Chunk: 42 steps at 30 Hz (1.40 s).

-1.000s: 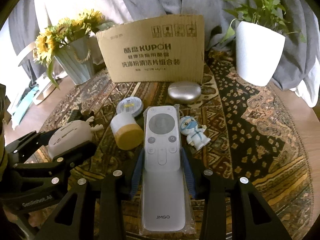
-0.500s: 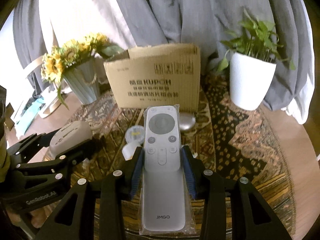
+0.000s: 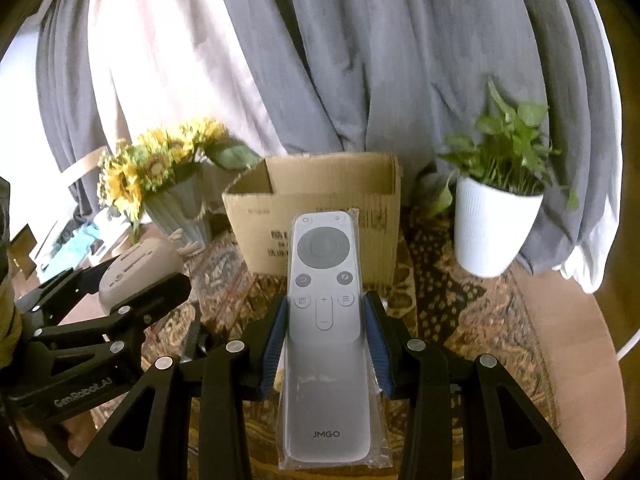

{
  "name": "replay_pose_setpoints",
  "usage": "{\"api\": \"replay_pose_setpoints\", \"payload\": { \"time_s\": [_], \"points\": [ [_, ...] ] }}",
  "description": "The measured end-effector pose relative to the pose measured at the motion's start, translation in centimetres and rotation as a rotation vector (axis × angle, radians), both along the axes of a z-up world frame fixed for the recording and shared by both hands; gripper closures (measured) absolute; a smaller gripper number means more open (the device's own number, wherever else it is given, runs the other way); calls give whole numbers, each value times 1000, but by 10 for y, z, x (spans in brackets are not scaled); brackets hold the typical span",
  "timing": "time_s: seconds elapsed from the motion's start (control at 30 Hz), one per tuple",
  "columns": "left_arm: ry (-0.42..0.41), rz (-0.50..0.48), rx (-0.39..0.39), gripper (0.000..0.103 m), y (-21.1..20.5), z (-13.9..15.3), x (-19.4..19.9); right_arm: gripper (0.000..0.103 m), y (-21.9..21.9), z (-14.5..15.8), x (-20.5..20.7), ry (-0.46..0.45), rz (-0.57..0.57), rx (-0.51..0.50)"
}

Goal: Organize rigid objects
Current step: 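Grasp the white disc with the left tool while the right tool grasps the bagged remote, then carry the disc and remote over the cardboard box and release both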

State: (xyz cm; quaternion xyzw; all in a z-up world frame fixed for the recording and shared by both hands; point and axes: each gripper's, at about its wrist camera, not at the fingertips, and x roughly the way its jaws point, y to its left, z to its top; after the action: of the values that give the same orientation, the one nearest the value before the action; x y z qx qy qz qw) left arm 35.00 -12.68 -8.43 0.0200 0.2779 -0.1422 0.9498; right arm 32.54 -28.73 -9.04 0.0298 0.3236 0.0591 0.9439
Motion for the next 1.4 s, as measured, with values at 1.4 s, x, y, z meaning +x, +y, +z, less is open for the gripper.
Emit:
{"api": "replay_pose_setpoints", "payload": {
  "time_s": [1.4],
  "points": [
    [-83, 20, 40, 29, -17, 39, 129, 63, -10, 51, 134, -117, 84, 15]
  ]
}}
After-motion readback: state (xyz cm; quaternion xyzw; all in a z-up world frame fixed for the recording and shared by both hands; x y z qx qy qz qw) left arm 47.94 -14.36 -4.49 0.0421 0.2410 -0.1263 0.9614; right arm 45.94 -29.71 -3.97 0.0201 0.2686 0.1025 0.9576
